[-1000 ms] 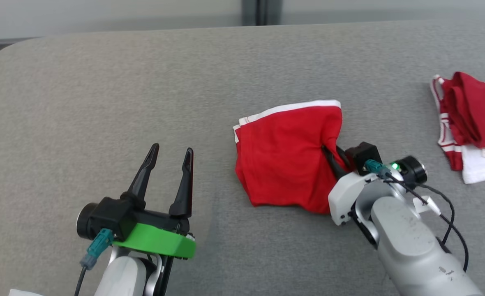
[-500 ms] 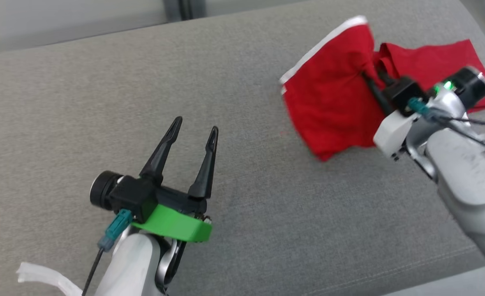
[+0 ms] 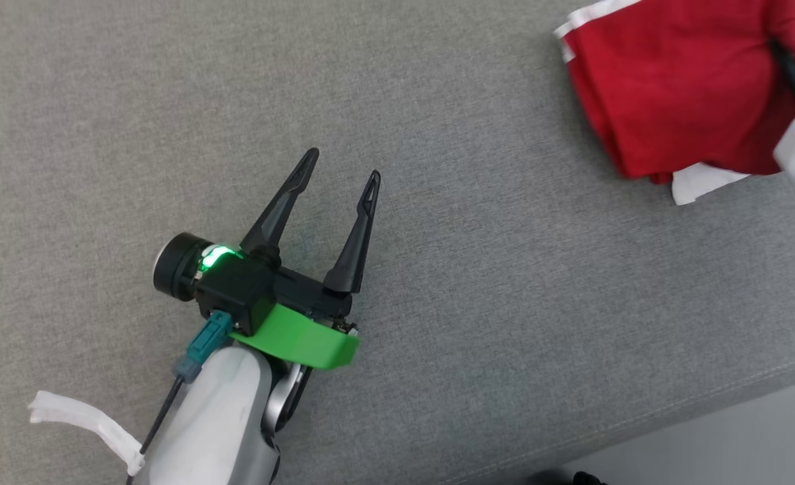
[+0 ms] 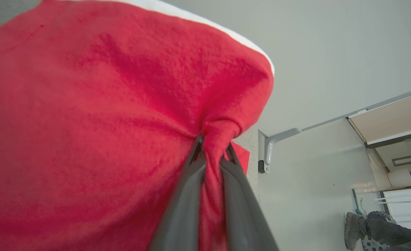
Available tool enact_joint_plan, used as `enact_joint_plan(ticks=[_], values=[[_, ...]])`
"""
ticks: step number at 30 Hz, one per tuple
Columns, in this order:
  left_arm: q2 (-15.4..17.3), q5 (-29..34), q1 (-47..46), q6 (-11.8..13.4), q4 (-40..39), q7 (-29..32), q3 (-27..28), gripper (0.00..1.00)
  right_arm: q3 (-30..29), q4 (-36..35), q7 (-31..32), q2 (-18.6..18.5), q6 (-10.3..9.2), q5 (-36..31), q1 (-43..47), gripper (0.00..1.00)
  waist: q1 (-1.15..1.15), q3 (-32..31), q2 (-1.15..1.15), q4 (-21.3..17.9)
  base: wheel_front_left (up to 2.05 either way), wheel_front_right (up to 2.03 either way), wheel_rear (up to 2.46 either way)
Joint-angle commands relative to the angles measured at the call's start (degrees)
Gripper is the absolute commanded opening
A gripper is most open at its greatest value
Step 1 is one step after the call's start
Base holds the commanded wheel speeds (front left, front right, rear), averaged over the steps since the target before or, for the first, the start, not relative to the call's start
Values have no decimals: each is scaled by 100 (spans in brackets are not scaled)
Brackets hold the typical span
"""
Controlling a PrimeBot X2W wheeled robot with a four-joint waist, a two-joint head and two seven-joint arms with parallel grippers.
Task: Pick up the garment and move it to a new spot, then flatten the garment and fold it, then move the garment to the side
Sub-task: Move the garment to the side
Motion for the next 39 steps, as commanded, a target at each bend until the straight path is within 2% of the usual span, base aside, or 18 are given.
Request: enact_joint_plan(ticks=[1,4,9,17,18,19,26,30,37,39], values=[[64,-18,-117,-24,-17,1,29,100,-81,97,-17,-109,-11,75,-130,0,-1,282,-1,119,0,0,0],[77,-40,-200,-24,-51,1,47,100,-309,417,-31,-282,-11,-20,-242,0,-1,432,-1,221,0,0,0],[67,-50,-293,-23,-88,1,40,100,-658,835,-61,-316,-11,-294,-345,0,-1,596,-1,355,0,0,0],[41,-87,-367,-22,-55,1,49,100,-1209,1274,-74,-44,-11,-774,-454,0,-1,690,-1,487,0,0,0],[39,-96,-365,-22,-41,1,53,100,-1273,1322,-78,-24,-11,-857,-454,78,-1,673,-1,501,0,0,0],[36,-101,-366,-22,-32,1,59,100,-1343,1362,-77,1,-11,-901,-463,100,-1,656,-1,510,0,0,0],[3,-154,-206,-21,57,1,103,100,-1593,1509,-38,219,-11,-1184,-473,100,-1,273,-1,530,0,0,0],[-21,-209,-46,-22,65,1,206,100,-1746,1440,-125,379,-11,-1133,-588,100,-1,-104,-1,540,0,0,0],[-56,-305,255,-22,21,1,488,100,-1751,1097,-414,902,-11,-908,-597,100,-1,-866,-1,628,0,0,0],[-61,-344,375,-22,-10,1,631,100,-1989,963,-526,1118,-11,-603,-516,100,-1,-1084,-1,674,0,0,0]])
